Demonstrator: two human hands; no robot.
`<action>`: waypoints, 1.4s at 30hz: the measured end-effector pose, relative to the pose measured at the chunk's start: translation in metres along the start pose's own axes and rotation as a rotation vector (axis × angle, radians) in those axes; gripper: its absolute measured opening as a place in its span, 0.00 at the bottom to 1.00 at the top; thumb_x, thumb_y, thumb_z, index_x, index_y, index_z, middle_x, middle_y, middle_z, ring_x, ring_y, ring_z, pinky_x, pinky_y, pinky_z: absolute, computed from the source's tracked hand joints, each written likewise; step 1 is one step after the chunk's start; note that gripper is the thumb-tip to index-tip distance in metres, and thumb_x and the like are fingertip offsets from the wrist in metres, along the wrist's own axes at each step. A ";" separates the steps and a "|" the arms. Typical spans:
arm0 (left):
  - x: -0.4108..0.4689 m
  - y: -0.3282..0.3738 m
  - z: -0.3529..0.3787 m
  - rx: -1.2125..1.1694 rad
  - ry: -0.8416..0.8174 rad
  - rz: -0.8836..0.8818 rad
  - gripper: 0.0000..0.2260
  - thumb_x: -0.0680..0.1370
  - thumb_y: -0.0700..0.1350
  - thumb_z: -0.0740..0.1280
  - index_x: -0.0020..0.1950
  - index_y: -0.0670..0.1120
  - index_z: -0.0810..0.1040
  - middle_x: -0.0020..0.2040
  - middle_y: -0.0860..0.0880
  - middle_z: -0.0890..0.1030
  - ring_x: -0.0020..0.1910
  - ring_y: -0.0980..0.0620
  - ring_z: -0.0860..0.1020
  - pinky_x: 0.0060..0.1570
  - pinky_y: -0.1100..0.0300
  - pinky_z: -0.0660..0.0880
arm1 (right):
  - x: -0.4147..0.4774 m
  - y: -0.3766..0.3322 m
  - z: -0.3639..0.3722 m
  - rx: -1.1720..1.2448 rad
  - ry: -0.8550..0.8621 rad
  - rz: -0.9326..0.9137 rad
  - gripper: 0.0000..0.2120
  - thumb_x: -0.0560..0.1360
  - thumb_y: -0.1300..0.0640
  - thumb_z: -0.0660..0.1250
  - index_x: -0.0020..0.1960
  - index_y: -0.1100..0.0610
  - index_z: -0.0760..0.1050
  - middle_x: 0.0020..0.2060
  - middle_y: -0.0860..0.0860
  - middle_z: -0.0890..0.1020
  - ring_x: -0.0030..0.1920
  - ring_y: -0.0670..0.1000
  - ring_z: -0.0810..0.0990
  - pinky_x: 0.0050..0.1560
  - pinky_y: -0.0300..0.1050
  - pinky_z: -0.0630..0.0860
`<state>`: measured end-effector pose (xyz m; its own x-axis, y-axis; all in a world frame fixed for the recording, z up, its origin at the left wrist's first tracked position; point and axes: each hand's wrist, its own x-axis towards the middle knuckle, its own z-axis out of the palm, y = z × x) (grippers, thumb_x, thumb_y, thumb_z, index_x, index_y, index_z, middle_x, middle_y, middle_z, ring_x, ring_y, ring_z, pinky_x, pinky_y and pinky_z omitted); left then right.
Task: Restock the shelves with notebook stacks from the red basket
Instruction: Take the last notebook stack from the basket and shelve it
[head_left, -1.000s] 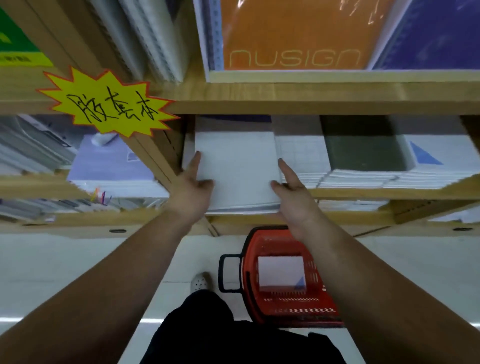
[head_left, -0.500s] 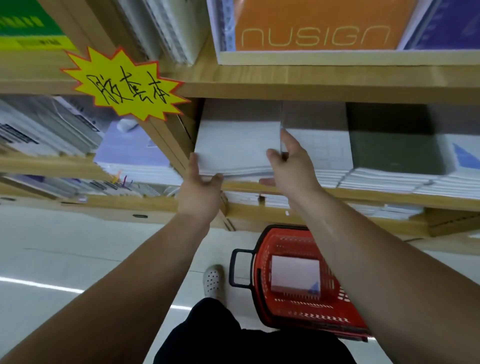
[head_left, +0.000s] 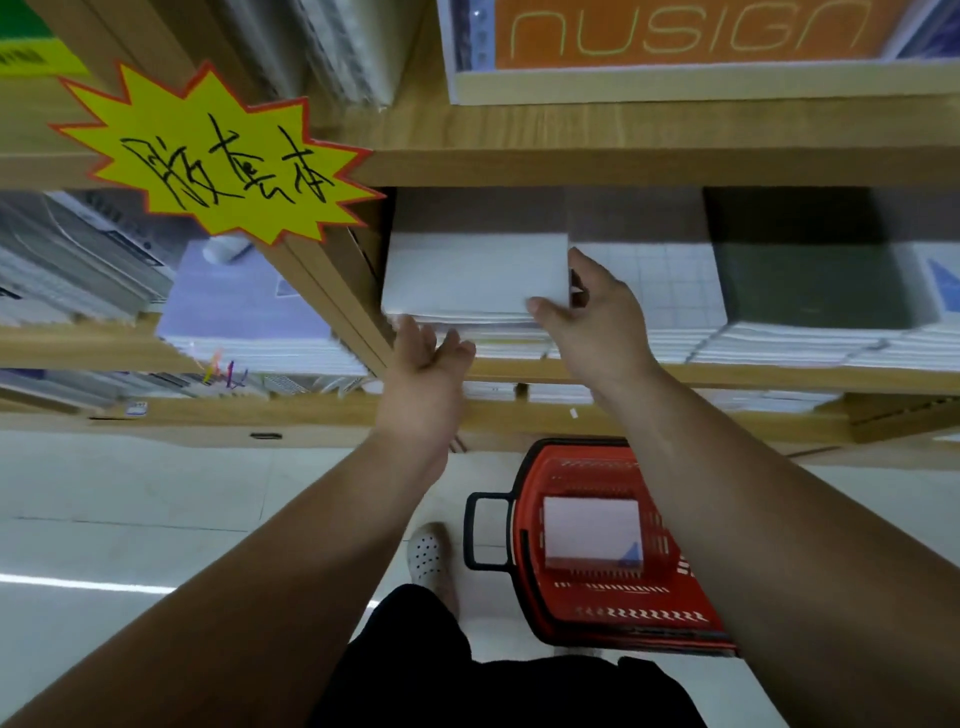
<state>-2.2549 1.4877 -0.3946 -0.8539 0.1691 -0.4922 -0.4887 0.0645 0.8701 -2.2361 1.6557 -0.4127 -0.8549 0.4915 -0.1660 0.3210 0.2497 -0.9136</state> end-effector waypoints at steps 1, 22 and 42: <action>0.006 0.006 0.000 0.022 -0.002 0.007 0.29 0.77 0.44 0.70 0.76 0.45 0.63 0.73 0.41 0.69 0.73 0.44 0.69 0.73 0.47 0.64 | 0.005 -0.001 0.003 0.012 -0.005 -0.005 0.24 0.77 0.55 0.73 0.71 0.49 0.73 0.60 0.45 0.83 0.60 0.45 0.81 0.65 0.49 0.78; 0.010 -0.001 -0.006 1.146 0.221 0.514 0.34 0.78 0.45 0.70 0.81 0.48 0.58 0.76 0.43 0.56 0.72 0.43 0.66 0.65 0.55 0.71 | 0.045 -0.011 -0.006 0.063 0.000 0.153 0.06 0.77 0.53 0.73 0.46 0.54 0.78 0.42 0.48 0.82 0.47 0.55 0.83 0.50 0.49 0.81; -0.012 -0.003 0.070 1.505 0.086 0.691 0.35 0.77 0.58 0.67 0.81 0.53 0.56 0.76 0.44 0.61 0.75 0.41 0.60 0.75 0.44 0.61 | 0.013 0.039 -0.173 0.324 0.259 0.243 0.13 0.82 0.66 0.62 0.43 0.51 0.74 0.46 0.50 0.79 0.45 0.52 0.80 0.46 0.53 0.84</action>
<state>-2.2307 1.5547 -0.3890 -0.8537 0.5204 0.0177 0.5180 0.8453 0.1308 -2.1646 1.8166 -0.3858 -0.6277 0.7054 -0.3291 0.3207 -0.1509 -0.9351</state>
